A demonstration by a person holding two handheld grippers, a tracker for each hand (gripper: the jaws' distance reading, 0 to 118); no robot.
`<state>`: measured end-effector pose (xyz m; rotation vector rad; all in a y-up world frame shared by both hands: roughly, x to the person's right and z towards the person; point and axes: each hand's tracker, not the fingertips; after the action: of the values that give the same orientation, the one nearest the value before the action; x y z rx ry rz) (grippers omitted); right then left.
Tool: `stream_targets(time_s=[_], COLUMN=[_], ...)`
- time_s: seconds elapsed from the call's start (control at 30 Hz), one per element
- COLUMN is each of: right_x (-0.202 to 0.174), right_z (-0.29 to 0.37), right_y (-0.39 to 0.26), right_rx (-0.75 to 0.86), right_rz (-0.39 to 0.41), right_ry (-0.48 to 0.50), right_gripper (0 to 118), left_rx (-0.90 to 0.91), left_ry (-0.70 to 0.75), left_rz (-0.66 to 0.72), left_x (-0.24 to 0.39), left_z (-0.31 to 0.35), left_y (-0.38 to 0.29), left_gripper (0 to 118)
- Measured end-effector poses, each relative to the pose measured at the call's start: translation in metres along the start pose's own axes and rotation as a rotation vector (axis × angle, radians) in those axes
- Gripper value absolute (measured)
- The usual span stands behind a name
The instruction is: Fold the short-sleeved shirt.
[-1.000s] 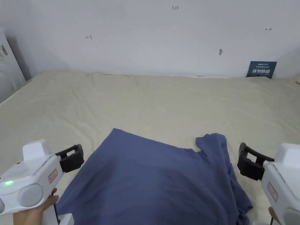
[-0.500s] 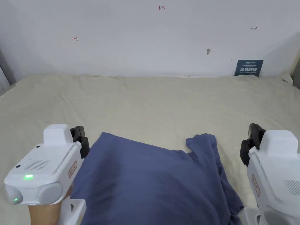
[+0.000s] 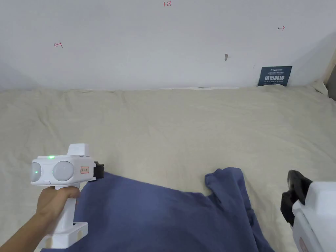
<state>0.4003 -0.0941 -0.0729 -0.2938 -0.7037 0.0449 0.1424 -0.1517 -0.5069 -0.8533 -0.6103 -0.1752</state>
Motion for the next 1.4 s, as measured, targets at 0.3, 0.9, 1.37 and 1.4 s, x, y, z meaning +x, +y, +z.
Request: stream_targets(time_s=[0.3, 0.9, 1.37, 1.4], right_x=[-0.001, 0.018, -0.008, -0.012], right_z=[-0.055, -0.13, -0.207, -0.205], right_y=[-0.034, -0.079, -0.149, -0.147], right_rx=[-0.107, -0.509, -0.761, -0.742], right_rz=[0.025, -0.192, -0.179, -0.156], right_ry=[-0.044, 0.065, 0.06, 0.04], right_gripper=[2, 96, 46, 39], left_rx=[-0.21, 0.004, 0.054, 0.054], left_ry=[0.114, 0.058, 0.015, 0.014], left_rz=[0.048, -0.002, -0.031, -0.028], left_x=[-0.028, -0.007, -0.01, -0.011], left_z=[-0.111, -0.062, -0.004, -0.003], left_y=[0.019, 0.005, 0.006, 0.006], left_gripper=[105, 4, 4, 4])
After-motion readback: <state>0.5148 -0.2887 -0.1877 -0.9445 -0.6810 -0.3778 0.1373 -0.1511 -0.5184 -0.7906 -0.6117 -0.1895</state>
